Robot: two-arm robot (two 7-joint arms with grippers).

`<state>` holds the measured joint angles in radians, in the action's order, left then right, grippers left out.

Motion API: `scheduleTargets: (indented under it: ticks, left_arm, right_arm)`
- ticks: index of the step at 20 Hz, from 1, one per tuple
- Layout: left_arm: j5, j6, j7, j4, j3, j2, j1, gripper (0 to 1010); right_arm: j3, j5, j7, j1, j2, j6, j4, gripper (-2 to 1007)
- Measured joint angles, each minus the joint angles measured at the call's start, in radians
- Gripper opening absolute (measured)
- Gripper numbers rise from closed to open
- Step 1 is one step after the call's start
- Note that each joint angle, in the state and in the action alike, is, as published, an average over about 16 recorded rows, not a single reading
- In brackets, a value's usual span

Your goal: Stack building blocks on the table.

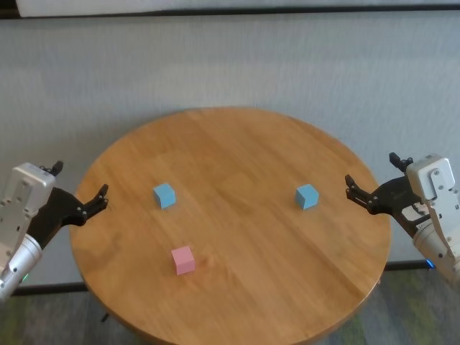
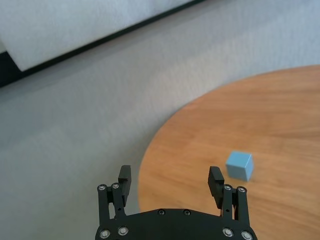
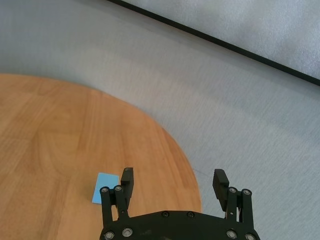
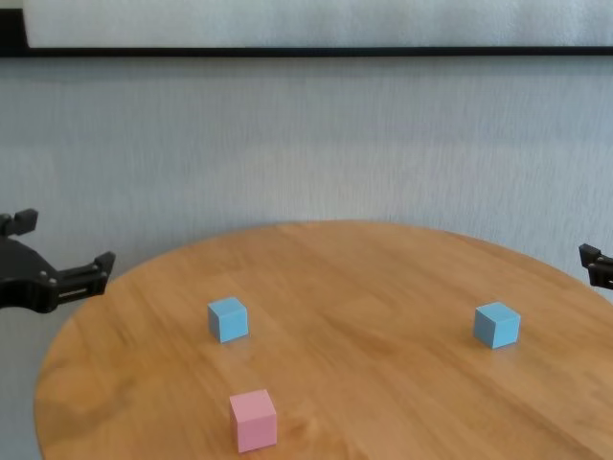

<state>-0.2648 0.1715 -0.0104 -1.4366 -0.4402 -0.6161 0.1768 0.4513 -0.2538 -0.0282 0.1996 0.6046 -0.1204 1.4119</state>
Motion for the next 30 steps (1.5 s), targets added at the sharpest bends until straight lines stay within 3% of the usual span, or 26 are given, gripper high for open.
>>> scheduleTargets:
  ticks: [9, 16, 25, 30]
  left_arm:
    - [-0.055, 0.103, -0.123, -0.087, 0.022, -0.040, -0.064, 1000]
    - [-0.139, 0.160, -0.290, -0.121, 0.010, -0.058, -0.086, 1000]
    - [-0.243, 0.182, -0.502, -0.061, -0.029, -0.044, -0.057, 1000]
    - [-0.258, 0.166, -0.566, -0.020, -0.048, -0.033, -0.033, 1000]
  right_arm:
    - [0.000, 0.000, 0.000, 0.000, 0.000, 0.000, 0.000, 1001]
    - [0.000, 0.000, 0.000, 0.000, 0.000, 0.000, 0.000, 1001]
    - [0.000, 0.000, 0.000, 0.000, 0.000, 0.000, 0.000, 1001]
    - [0.000, 0.000, 0.000, 0.000, 0.000, 0.000, 0.000, 1001]
